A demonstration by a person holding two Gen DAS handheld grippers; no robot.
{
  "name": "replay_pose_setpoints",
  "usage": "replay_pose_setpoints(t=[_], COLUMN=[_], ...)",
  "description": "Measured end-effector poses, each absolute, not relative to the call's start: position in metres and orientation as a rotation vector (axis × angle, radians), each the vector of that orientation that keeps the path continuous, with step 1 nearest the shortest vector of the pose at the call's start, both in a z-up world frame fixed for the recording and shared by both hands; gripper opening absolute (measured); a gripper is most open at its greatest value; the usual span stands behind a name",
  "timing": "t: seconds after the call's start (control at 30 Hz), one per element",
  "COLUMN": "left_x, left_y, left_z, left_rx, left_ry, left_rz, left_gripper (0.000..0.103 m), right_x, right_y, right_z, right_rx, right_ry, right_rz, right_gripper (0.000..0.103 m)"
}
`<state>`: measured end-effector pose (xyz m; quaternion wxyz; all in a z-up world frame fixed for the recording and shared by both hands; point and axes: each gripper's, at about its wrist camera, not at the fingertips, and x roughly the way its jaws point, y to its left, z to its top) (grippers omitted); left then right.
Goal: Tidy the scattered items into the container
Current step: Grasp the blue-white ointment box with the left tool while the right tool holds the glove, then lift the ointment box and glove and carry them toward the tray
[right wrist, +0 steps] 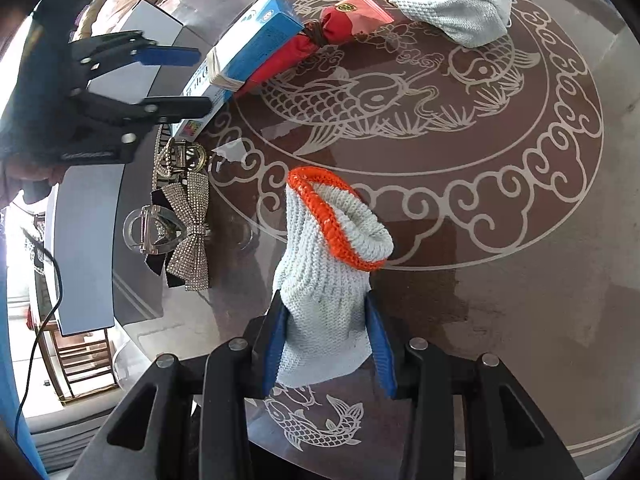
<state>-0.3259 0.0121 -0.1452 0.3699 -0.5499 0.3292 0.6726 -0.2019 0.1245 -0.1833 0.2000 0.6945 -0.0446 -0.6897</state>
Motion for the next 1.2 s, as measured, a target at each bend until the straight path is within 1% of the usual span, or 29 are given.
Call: replay_pose_setpoints(t=[0.2, 0.23, 0.27, 0.3, 0.43, 0.5, 0.8, 0.9, 1.07, 1.2], left_x=[-0.338, -0.34, -0.342, -0.344, -0.345, -0.344, -0.346, -0.335, -0.282, -0.231], left_y=[0.014, 0.014, 0.014, 0.013, 0.01, 0.01, -0.004, -0.006, -0.002, 0.021], left_z=[-0.149, -0.148, -0.148, -0.149, -0.149, -0.146, -0.113, -0.097, -0.069, -0.071], left_rx=[-1.492, -1.504, -1.519, -1.539, -1.594, -1.608, -1.621, -1.612, -1.594, -1.628], left_ry=[0.744, 0.733, 0.721, 0.707, 0.703, 0.707, 0.57, 0.523, 0.463, 0.423], left_rz=[1.714, 1.719, 1.723, 1.723, 1.736, 1.754, 1.874, 1.906, 1.885, 1.853], left_gripper=[0.063, 0.061, 0.048, 0.045, 0.045, 0.044, 0.044, 0.044, 0.044, 0.045], right_x=[-0.202, -0.203, -0.203, -0.203, -0.204, -0.204, -0.196, -0.194, -0.176, -0.161], right_y=[0.125, 0.125, 0.126, 0.126, 0.127, 0.13, 0.139, 0.145, 0.153, 0.173], right_z=[-0.186, -0.186, -0.186, -0.186, -0.186, -0.186, -0.178, -0.176, -0.179, -0.181], right_rx=[1.941, 1.941, 1.941, 1.941, 1.935, 1.934, 1.942, 1.947, 1.952, 1.959], right_ry=[-0.146, -0.149, -0.152, -0.155, -0.15, -0.153, -0.128, -0.115, -0.122, -0.162], right_rz=[-1.927, -1.928, -1.929, -1.929, -1.932, -1.934, -1.953, -1.971, -2.024, -2.054], right_gripper=[0.04, 0.04, 0.04, 0.04, 0.04, 0.038, 0.037, 0.037, 0.037, 0.037])
